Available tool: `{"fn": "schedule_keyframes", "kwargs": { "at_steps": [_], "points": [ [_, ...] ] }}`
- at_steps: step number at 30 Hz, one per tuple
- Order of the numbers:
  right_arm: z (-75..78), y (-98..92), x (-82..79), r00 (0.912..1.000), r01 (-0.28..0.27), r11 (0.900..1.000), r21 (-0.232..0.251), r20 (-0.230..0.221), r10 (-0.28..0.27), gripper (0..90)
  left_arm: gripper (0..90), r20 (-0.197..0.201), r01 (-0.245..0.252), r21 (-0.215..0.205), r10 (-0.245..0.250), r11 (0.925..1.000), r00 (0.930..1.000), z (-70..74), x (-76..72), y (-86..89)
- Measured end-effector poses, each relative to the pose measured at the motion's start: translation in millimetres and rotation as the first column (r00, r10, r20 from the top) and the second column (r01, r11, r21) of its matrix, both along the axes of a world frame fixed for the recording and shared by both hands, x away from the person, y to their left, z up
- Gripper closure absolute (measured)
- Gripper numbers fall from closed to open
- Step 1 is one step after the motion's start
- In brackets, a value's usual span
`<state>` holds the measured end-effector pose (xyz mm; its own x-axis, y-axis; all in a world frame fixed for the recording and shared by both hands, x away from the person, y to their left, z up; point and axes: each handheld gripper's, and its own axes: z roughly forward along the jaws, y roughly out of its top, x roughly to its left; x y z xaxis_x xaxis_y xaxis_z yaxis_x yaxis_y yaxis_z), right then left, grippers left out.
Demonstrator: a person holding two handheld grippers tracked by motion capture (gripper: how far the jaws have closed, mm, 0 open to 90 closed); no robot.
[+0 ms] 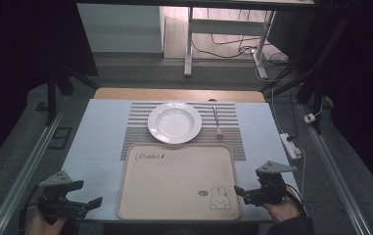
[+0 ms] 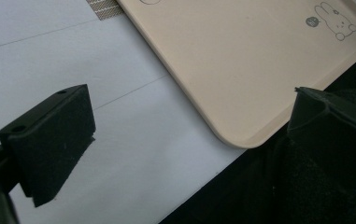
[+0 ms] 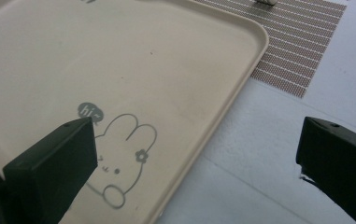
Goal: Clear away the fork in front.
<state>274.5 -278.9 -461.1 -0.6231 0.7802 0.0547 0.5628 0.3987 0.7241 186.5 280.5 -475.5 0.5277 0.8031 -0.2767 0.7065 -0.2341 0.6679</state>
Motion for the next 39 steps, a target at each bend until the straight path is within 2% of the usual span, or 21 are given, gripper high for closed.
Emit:
{"fn": "schedule_keyframes", "kwargs": {
  "at_steps": [7,10,15,18,22,28,33,39],
  "points": [
    [-1.3,11.3,25.3,0.9993,-0.005,1.0,0.012,0.038,0.005,0.0,1.3,-0.001,0.001,-0.001,-0.001,1.0,1.0,-0.1,0.3,0.3],
    [-3.3,15.3,34.6,0.9991,-0.011,1.0,0.005,0.04,0.011,0.0,1.3,-0.001,0.001,-0.002,-0.001,1.0,1.0,-0.1,0.3,0.3],
    [-8.3,25.7,47.9,0.9991,-0.038,0.998,-0.05,0.019,0.039,0.0,1.4,-0.001,0.0,0.003,0.0,1.0,1.0,-0.1,0.4,-0.2],
    [-10.3,31.8,58.1,0.9982,-0.047,0.996,-0.081,0.034,0.05,0.0,1.4,-0.001,0.001,0.004,-0.001,1.0,1.0,-0.2,0.5,-0.4],
    [-11.8,35.6,72.3,0.9986,-0.03,0.997,-0.069,0.042,0.033,0.0,1.4,-0.002,0.002,0.004,-0.002,1.0,1.0,-0.3,0.5,-0.6],
    [-11.3,43.7,95.9,0.9976,-0.011,0.996,-0.094,0.066,0.018,0.0,1.4,-0.001,0.003,0.006,-0.003,1.0,1.0,-0.2,0.5,-0.7],
    [-15.1,50.7,118.0,0.9992,0.013,0.995,-0.097,0.039,-0.009,0.0,1.4,-0.002,0.004,0.01,-0.004,0.9999,1.0,-0.2,0.5,-0.9],
    [-21.4,58.8,139.7,0.9986,0.042,0.989,-0.14,0.038,-0.037,0.0,1.4,-0.003,0.003,0.011,-0.003,0.9999,1.0,-0.3,0.7,-1.0]
  ]
}}
